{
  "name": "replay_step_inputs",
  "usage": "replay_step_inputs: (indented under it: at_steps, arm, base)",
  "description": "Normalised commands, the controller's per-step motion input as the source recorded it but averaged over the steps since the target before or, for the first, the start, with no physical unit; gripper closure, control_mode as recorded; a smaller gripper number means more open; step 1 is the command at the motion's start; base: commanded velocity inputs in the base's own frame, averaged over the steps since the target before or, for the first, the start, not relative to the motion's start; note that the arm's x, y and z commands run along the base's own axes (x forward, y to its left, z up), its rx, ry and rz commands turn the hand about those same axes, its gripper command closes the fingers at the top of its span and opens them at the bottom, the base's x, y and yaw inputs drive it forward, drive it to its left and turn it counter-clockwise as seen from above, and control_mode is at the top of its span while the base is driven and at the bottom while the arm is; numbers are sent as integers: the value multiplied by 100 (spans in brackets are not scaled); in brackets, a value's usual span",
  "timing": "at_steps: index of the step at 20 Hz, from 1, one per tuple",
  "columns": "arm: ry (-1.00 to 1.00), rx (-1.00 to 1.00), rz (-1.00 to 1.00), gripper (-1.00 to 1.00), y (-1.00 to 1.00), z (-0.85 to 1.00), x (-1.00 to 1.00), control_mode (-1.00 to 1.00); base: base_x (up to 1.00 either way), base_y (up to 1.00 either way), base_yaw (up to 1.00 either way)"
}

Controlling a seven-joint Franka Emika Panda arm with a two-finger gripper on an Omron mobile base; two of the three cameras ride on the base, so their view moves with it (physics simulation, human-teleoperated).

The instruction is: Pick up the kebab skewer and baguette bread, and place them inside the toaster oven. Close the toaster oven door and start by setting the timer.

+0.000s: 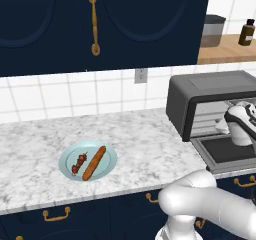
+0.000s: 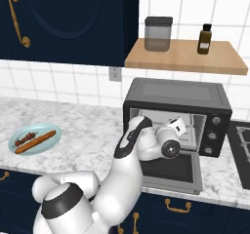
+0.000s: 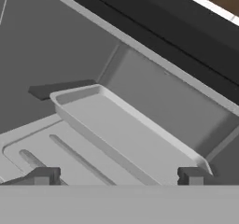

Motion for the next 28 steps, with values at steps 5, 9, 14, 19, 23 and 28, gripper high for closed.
replay_step_inputs:
  at_steps: [5,9,14,19,23,28]
  arm:
    - [0,-10,0,-100,0,-26,26,-100]
    - [-1,-9,0,-100,0,-12,14,-100]
    - [0,-7,0,-100,0,-10,22,-100]
    - [0,-3,0,-100,0,0,27,-100]
    - [0,-1,0,-100,0,-4,30,-100]
    - [0,0,0,-100,0,-9,20,-100]
  base:
    - [0,0,0]
    - [0,0,0]
    - [0,0,0]
    - [0,0,0]
    - [0,0,0]
    - [0,0,0]
